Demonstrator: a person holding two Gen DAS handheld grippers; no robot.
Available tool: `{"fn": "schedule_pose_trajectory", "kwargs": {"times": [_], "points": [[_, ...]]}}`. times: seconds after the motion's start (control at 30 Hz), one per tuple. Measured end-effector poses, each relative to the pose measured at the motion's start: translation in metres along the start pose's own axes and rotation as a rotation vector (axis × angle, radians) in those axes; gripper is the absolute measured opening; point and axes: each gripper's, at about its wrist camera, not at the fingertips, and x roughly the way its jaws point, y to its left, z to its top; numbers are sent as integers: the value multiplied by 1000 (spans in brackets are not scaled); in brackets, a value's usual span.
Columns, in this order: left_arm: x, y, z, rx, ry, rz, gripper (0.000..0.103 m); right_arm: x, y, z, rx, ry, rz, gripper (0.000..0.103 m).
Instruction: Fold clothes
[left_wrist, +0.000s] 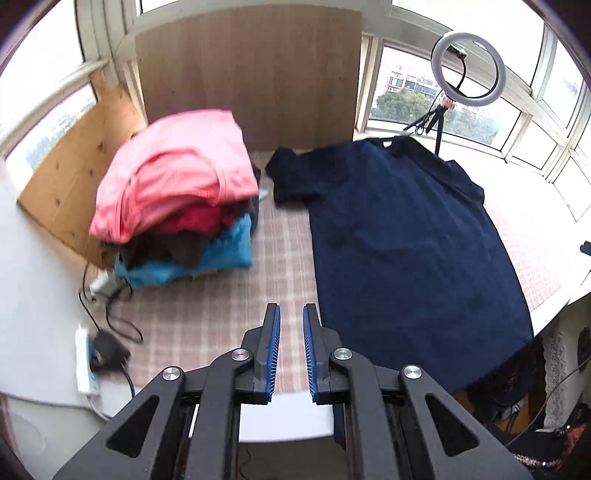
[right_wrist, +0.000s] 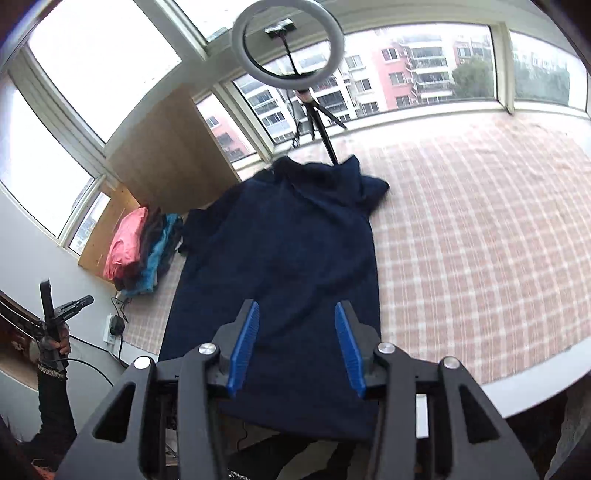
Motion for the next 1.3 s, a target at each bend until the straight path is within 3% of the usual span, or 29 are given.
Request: {"fn": "schedule_pose_trajectory", "kwargs": {"times": [0.07, 0.17, 0.37, 0.5, 0.7, 0.8, 0.93, 1.1, 1.3], "points": [[15, 3, 33, -19, -45, -32, 19, 10, 36, 32, -73, -44, -21, 45], [48, 3, 60, -20, -63, -74, 19, 50, 84, 61, -140, -41, -4, 45], [141, -27, 83, 14, 7, -82, 20, 150, 150, 91, -249, 37, 8, 45], [196, -29, 86, -31, 65, -65, 23, 221, 171, 96, -291, 112, 16, 45], [249, -8, 86, -167, 119, -45, 25, 335, 179, 126, -334, 223, 30, 45], [257, -4, 101, -182, 99, -17, 25, 391, 184, 146, -391, 244, 18, 45], [274, -7, 149, -125, 55, 57, 42, 460, 174, 160, -436, 305, 10, 45], [328, 2, 198, -171, 83, 120, 45, 512, 143, 166, -402, 345, 42, 45], [386, 9, 217, -181, 161, 129, 49, 544, 117, 173, -358, 348, 94, 45]]}}
